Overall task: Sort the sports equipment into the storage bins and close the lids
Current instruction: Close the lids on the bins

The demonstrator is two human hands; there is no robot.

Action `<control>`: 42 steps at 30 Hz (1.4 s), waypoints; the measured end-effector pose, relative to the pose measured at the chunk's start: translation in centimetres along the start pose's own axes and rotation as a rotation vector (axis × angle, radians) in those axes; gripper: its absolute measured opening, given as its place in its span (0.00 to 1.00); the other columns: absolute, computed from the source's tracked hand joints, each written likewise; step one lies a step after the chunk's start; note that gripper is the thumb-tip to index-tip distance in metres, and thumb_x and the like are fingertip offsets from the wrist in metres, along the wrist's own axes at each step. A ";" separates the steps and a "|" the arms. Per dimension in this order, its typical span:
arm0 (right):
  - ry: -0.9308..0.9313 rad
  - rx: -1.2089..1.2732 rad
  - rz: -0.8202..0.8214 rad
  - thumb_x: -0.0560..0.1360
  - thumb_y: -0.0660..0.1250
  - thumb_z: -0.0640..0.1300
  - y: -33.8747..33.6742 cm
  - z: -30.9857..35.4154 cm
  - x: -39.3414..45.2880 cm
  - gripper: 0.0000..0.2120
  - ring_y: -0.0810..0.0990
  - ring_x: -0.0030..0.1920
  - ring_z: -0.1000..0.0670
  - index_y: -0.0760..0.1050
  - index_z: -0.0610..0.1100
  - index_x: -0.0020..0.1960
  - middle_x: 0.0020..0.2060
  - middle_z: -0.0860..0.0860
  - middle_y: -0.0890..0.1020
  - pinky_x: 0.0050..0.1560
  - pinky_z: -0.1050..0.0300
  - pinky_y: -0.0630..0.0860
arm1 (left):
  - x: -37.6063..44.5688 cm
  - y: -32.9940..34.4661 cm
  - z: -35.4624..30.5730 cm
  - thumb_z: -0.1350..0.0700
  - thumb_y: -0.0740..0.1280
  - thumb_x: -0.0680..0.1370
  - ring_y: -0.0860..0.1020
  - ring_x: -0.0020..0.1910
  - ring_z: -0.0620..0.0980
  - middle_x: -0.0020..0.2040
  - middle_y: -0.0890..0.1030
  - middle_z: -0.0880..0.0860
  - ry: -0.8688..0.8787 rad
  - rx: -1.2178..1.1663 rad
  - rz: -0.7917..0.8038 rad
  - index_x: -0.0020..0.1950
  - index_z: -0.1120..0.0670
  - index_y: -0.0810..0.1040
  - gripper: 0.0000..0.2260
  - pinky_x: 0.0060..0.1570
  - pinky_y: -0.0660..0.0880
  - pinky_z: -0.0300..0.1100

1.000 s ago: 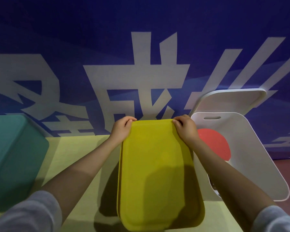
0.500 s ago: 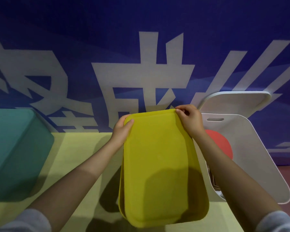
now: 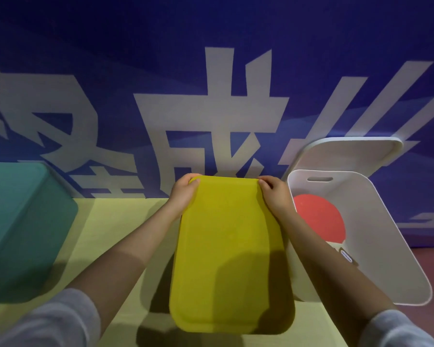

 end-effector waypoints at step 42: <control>0.072 -0.075 -0.108 0.81 0.57 0.48 0.1 -1.9 -25.3 0.28 0.63 0.73 0.45 0.51 0.43 0.78 0.75 0.45 0.62 0.69 0.54 0.62 | -21.5 0.4 6.6 0.56 0.51 0.84 0.66 0.69 0.51 0.72 0.65 0.50 0.088 0.086 -0.078 0.77 0.46 0.56 0.21 0.62 0.66 0.42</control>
Point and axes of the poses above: each hand's wrist, its own x-axis towards the middle knuckle, its own y-axis out of the palm, z = x × y, the point moved 6 cm from there along x, towards the middle knuckle
